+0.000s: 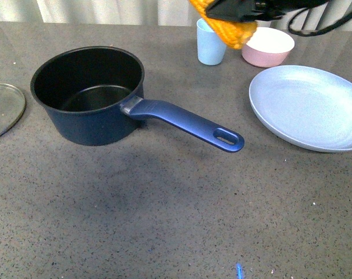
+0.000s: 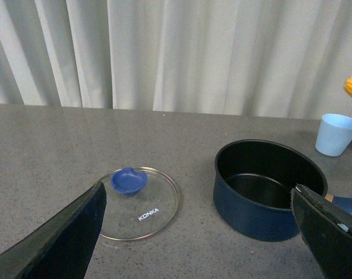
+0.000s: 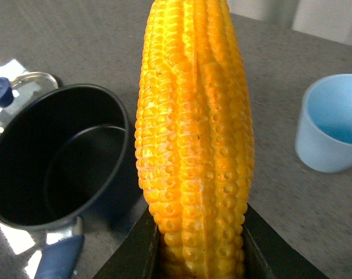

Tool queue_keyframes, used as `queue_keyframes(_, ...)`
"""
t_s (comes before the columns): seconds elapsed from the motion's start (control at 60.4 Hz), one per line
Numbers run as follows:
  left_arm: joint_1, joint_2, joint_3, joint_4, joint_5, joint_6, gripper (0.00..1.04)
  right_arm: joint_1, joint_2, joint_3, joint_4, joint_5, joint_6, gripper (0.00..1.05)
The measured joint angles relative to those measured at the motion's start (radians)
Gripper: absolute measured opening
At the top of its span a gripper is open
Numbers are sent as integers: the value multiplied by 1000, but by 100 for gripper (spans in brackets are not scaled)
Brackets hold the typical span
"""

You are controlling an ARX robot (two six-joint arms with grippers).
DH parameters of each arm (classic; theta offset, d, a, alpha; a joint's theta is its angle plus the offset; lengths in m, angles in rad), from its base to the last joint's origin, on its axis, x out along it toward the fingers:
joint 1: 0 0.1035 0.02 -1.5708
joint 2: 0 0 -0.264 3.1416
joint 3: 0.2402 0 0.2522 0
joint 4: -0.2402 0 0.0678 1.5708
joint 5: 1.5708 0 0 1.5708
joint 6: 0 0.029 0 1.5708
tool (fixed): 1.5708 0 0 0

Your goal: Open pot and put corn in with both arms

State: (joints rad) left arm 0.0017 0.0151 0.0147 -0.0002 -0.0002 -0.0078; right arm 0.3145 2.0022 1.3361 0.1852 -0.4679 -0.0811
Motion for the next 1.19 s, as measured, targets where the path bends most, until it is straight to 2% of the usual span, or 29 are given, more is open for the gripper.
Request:
queue_keyframes(0.182, 0, 0, 0, 0, 0, 0, 96, 90, 97, 125, -60, -11, 2, 23)
queue_keyframes(0.546, 0, 0, 0, 0, 0, 0, 96, 210, 259, 388, -193, -3, -31, 23)
queue_keyframes(0.861, 0, 0, 0, 0, 0, 0, 96, 267, 348, 491, -260, 22, -58, 23)
queue_keyframes(1.192, 0, 0, 0, 0, 0, 0, 96, 267, 348, 456, -215, 29, -61, 75)
